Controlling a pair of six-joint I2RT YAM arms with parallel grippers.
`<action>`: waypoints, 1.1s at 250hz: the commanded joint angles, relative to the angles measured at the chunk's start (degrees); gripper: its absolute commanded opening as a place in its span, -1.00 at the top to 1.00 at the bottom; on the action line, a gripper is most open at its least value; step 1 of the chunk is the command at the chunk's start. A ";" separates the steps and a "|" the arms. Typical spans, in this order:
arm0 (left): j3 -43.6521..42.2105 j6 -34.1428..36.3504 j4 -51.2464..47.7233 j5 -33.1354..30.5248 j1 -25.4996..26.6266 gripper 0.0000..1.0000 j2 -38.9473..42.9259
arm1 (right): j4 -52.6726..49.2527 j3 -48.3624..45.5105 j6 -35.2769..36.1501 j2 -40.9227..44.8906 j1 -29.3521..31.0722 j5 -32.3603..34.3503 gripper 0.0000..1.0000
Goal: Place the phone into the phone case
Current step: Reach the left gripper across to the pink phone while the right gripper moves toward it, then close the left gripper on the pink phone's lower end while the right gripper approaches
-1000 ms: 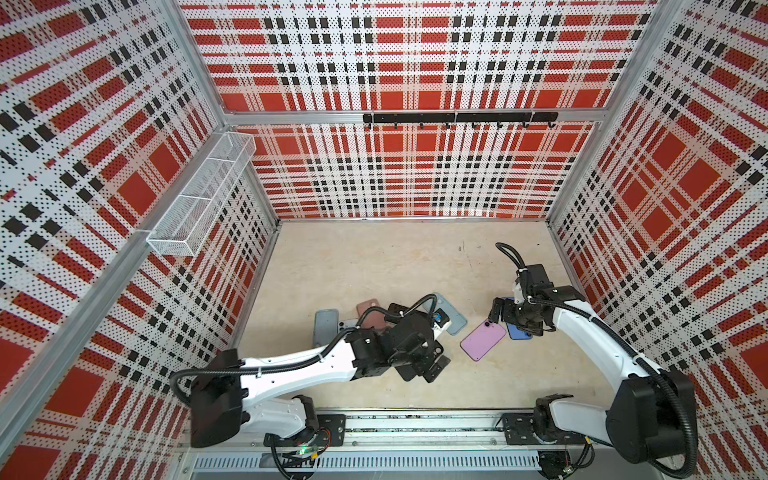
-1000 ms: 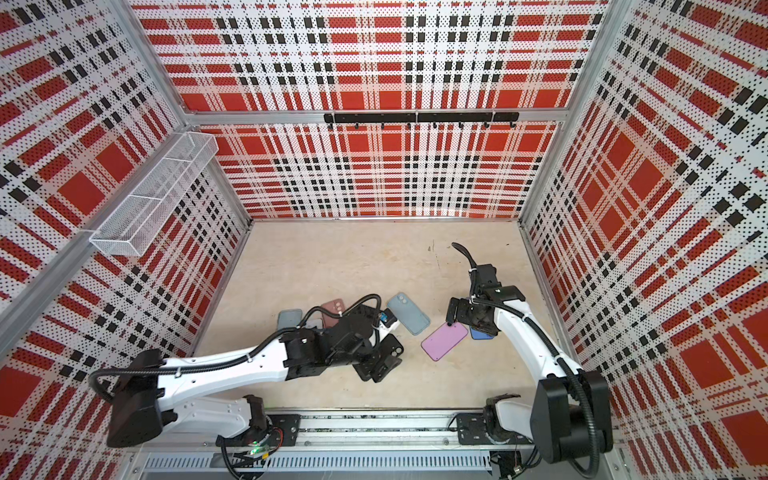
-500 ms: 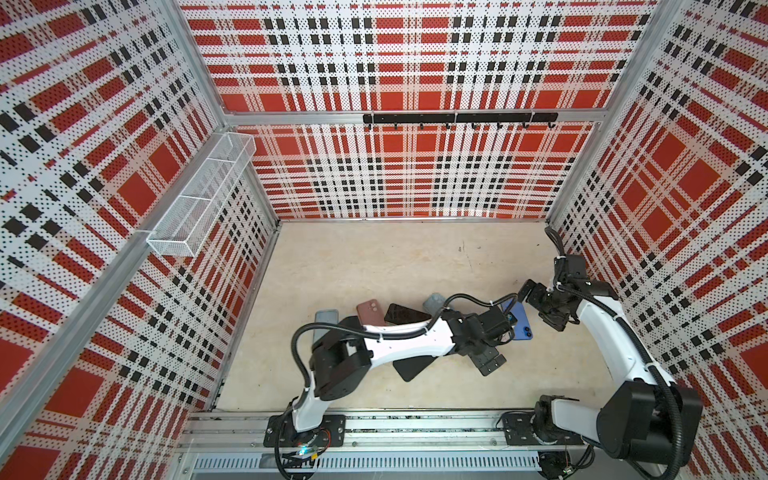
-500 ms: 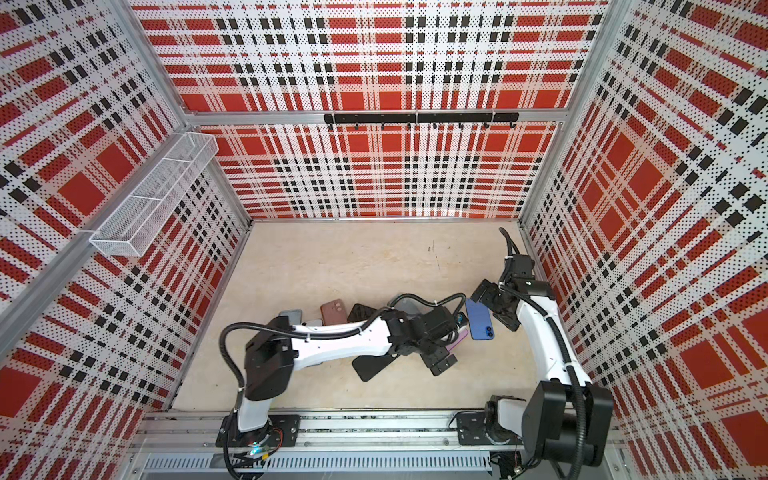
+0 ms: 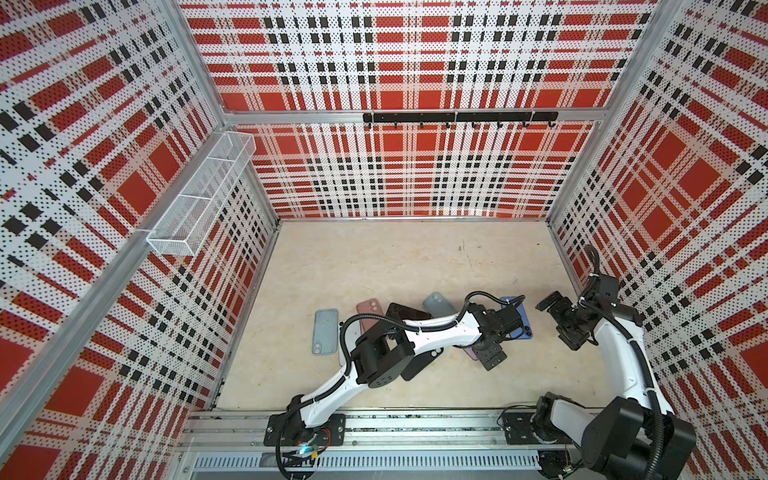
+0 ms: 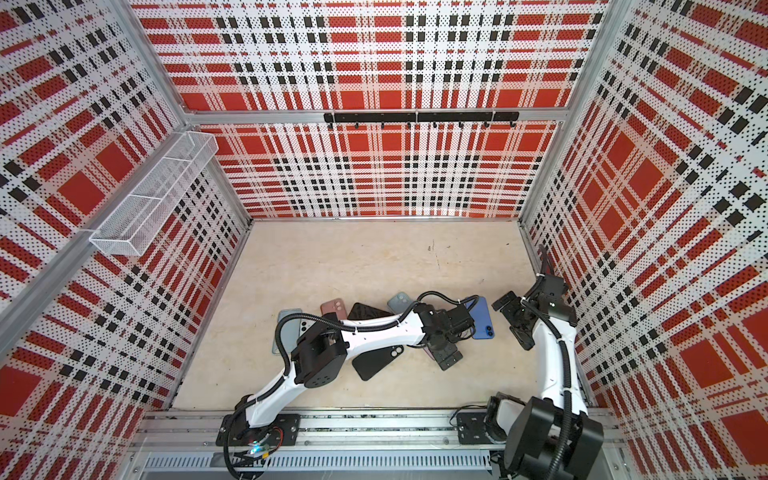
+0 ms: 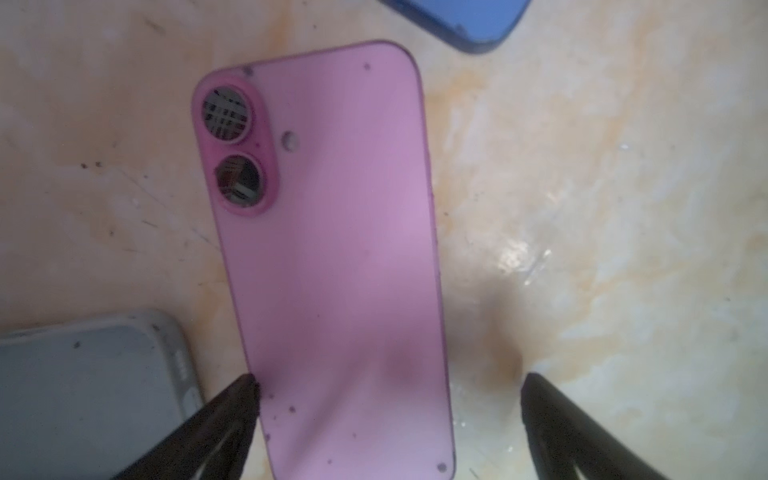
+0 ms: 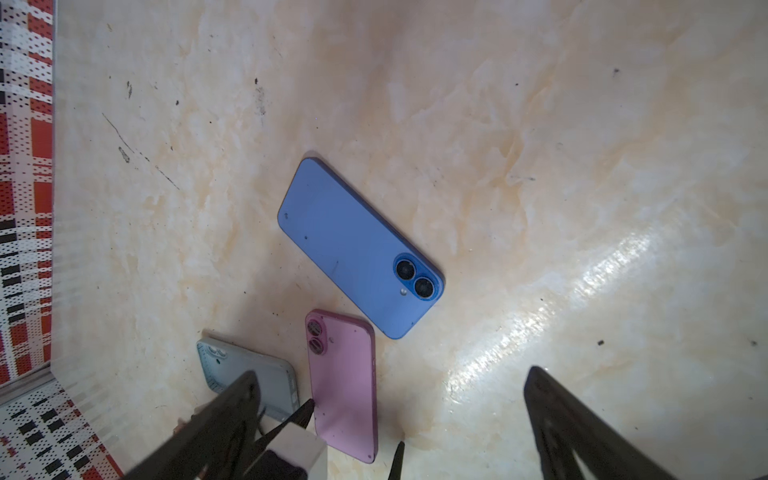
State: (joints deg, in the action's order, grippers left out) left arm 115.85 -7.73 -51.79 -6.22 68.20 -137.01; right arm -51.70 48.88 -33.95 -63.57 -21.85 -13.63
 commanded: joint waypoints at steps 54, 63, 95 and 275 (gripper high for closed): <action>3.97 -1.65 -2.30 -0.03 -1.96 -0.95 -4.29 | 3.72 -1.35 -0.29 -1.42 -0.03 -2.90 -1.00; 4.37 -1.45 -2.34 0.33 -1.94 -0.90 -4.64 | 3.72 -1.33 -0.30 -1.55 -0.10 -2.98 -1.00; 5.61 -1.32 -2.87 2.50 -1.90 -0.69 -6.03 | 3.78 -1.02 -0.40 -1.65 -0.09 -3.07 -1.00; -7.27 0.87 0.22 6.57 -3.22 -0.14 -0.96 | 3.69 -2.00 2.28 0.06 0.05 -11.03 -1.00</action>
State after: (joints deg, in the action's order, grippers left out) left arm 115.52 -7.16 -49.58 -2.68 65.65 -138.12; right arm -48.97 47.99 -34.24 -65.08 -21.85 -20.10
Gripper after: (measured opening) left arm 0.706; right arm 0.998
